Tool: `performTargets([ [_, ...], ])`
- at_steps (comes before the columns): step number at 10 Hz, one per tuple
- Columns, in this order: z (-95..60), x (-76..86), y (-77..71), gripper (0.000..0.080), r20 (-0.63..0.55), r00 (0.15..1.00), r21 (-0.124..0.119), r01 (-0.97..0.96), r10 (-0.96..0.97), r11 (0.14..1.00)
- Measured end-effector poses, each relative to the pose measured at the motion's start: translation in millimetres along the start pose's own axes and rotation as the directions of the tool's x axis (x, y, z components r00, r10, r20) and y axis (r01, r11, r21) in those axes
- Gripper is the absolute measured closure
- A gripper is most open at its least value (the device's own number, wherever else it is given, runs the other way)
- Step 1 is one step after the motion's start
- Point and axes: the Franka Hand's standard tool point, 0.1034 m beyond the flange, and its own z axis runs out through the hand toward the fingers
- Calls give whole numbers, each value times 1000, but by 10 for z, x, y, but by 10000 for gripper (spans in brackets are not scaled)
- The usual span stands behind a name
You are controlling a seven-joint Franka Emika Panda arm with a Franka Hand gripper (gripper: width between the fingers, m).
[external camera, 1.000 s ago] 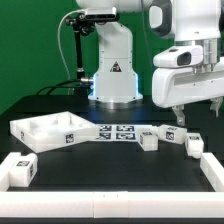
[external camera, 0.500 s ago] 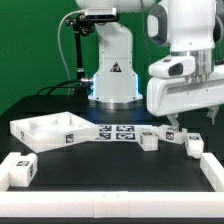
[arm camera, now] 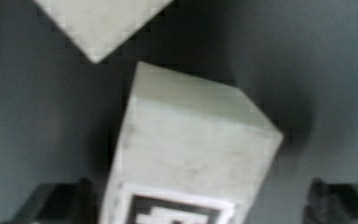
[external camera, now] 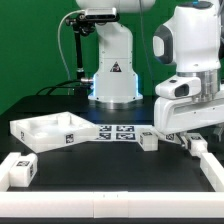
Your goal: Assemble one leg
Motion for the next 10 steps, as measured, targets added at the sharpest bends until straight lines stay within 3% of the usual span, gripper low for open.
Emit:
performTargets([
  [1, 1, 0, 0, 244, 0, 1000, 0, 0, 0, 1000],
  [2, 1, 0, -1, 429, 0, 1000, 0, 0, 0, 1000],
  [3, -3, -5, -17, 518, 0, 1000, 1, 0, 0, 1000],
  [5, -44, -155, -183, 518, 9, 1000, 2, 15, -15, 1000],
  [7, -30, -350, -201, 518, 29, 999, 0, 22, -22, 1000],
  [10, -10, -411, -268, 518, 27, 999, 2, 27, -27, 1000],
])
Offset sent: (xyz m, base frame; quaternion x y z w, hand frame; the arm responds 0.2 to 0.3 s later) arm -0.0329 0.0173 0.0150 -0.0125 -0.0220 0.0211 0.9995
